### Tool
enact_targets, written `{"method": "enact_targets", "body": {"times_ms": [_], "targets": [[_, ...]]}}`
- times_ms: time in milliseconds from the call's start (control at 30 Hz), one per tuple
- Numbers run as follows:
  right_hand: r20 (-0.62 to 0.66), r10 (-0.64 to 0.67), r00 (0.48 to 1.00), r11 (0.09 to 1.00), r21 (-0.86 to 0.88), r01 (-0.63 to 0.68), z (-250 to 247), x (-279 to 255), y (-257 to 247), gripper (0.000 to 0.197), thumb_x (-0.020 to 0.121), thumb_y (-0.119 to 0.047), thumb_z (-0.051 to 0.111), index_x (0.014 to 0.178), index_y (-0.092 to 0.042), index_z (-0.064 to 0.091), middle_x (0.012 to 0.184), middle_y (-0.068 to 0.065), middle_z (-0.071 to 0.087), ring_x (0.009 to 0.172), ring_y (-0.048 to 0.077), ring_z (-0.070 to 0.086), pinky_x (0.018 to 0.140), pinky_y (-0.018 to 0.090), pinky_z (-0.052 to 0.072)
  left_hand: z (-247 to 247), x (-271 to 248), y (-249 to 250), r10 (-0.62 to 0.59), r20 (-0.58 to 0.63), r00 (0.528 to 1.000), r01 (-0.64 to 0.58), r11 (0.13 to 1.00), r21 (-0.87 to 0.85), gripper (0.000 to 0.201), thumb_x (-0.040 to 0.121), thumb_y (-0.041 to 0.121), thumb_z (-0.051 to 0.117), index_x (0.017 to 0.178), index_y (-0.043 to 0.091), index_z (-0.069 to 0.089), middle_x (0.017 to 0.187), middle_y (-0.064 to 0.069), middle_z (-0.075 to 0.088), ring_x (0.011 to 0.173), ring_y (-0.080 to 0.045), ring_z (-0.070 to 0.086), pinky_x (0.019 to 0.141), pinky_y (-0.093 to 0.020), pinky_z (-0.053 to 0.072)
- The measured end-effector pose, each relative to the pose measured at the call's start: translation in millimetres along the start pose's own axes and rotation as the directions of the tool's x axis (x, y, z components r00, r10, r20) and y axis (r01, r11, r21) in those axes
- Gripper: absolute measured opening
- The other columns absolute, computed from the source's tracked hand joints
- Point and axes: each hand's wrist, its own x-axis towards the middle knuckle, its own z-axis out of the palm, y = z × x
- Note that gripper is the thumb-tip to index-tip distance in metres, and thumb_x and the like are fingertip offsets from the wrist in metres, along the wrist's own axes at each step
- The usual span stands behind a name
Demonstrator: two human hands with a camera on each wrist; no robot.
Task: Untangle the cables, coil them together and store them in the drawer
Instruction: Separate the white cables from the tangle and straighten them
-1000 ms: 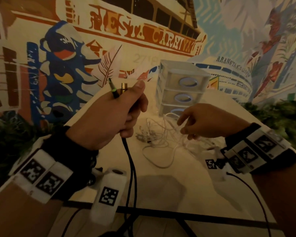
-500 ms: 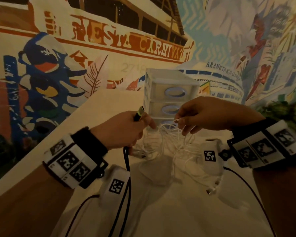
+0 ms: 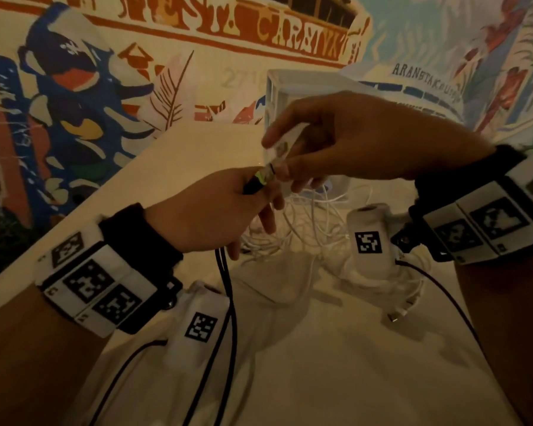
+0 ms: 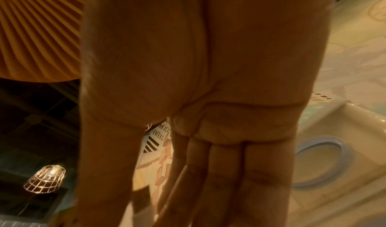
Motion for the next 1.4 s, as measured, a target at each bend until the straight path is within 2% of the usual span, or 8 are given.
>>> {"method": "enact_targets", "body": {"times_ms": [133,333,567,867,1000,1133,1267,1400], "targets": [[0.18,0.185,0.966,0.974,-0.162,-0.156,12,6,13,0.047,0.077,-0.043,0.083,0.117,-0.032,0.06,0.097,-0.013,0.077,0.083,0.004,0.074,0.076,0.025,0.06,-2,-1,-1,-0.055,-0.067,0.996,0.051,0.997,-0.056,0.032,0.104,0.036,0.041,0.099,0.015,0.064,0.087,-0.002,0.074,0.037,-0.009,0.047,0.048,-0.04,0.058],[0.099,0.291,0.952,0.8,-0.571,-0.185,27,19,31,0.048,0.077,-0.064,0.075,0.118,-0.044,0.059,0.094,-0.018,0.065,0.085,-0.001,0.058,0.081,0.03,0.049,-5,-3,0,-0.042,-0.144,0.989,0.027,0.994,-0.104,0.032,0.105,0.035,0.039,0.097,0.016,0.063,0.088,0.0,0.075,0.038,-0.007,0.047,0.05,-0.034,0.054],[0.034,0.29,0.957,0.803,-0.552,-0.224,17,14,37,0.012,0.089,-0.036,0.074,0.1,-0.036,0.072,0.075,-0.018,0.055,0.069,0.0,0.053,0.06,0.021,0.036,-6,-7,7,-0.016,-0.233,0.972,-0.037,0.974,-0.222,0.032,0.105,0.034,0.04,0.094,0.013,0.061,0.091,-0.005,0.075,0.037,-0.012,0.027,0.047,-0.032,0.051],[0.006,0.092,0.996,0.81,-0.582,-0.071,25,16,33,0.043,0.075,-0.054,0.082,0.113,-0.04,0.068,0.09,-0.021,0.048,0.092,0.005,0.053,0.075,0.025,0.041,-8,-11,10,0.053,-0.317,0.947,-0.143,0.953,-0.266,0.028,0.105,0.034,0.04,0.101,0.015,0.061,0.097,-0.001,0.075,0.038,-0.013,0.026,0.051,-0.036,0.053],[0.065,-0.011,0.998,0.819,-0.572,0.046,34,21,22,0.036,0.081,-0.064,0.071,0.108,-0.041,0.072,0.088,-0.014,0.061,0.085,0.005,0.059,0.075,0.025,0.045,-7,-13,12,0.116,-0.299,0.947,-0.186,0.957,-0.22,0.028,0.104,0.034,0.042,0.104,0.02,0.066,0.097,-0.026,0.066,0.045,-0.021,0.027,0.05,-0.04,0.054],[0.065,0.084,0.994,0.787,-0.617,-0.026,32,25,35,0.031,0.091,-0.059,0.062,0.094,-0.032,0.078,0.083,-0.01,0.071,0.078,0.009,0.064,0.071,0.028,0.05,-7,-15,13,0.141,-0.257,0.956,-0.193,0.963,-0.189,0.027,0.105,0.029,0.039,0.111,0.022,0.064,0.099,0.0,0.074,0.042,-0.015,0.027,0.05,-0.039,0.055],[0.029,0.105,0.994,0.861,-0.502,-0.077,16,21,44,0.025,0.094,-0.052,0.063,0.09,-0.035,0.08,0.075,-0.013,0.071,0.067,0.002,0.06,0.062,0.02,0.038,-8,-12,10,0.069,-0.266,0.961,-0.131,0.966,-0.222,0.036,0.104,0.01,0.038,0.124,0.031,0.059,0.098,-0.003,0.075,0.04,-0.012,0.028,0.048,-0.036,0.054],[-0.076,0.022,0.997,0.908,-0.416,-0.051,0,18,40,0.022,0.09,-0.053,0.065,0.093,-0.037,0.08,0.083,-0.008,0.074,0.07,0.011,0.062,0.065,0.027,0.046,-7,-9,4,0.004,-0.23,0.973,-0.046,0.983,-0.179,0.034,0.105,0.017,0.041,0.132,0.032,0.054,0.101,0.003,0.075,0.038,-0.009,0.044,0.053,-0.04,0.057]]}}
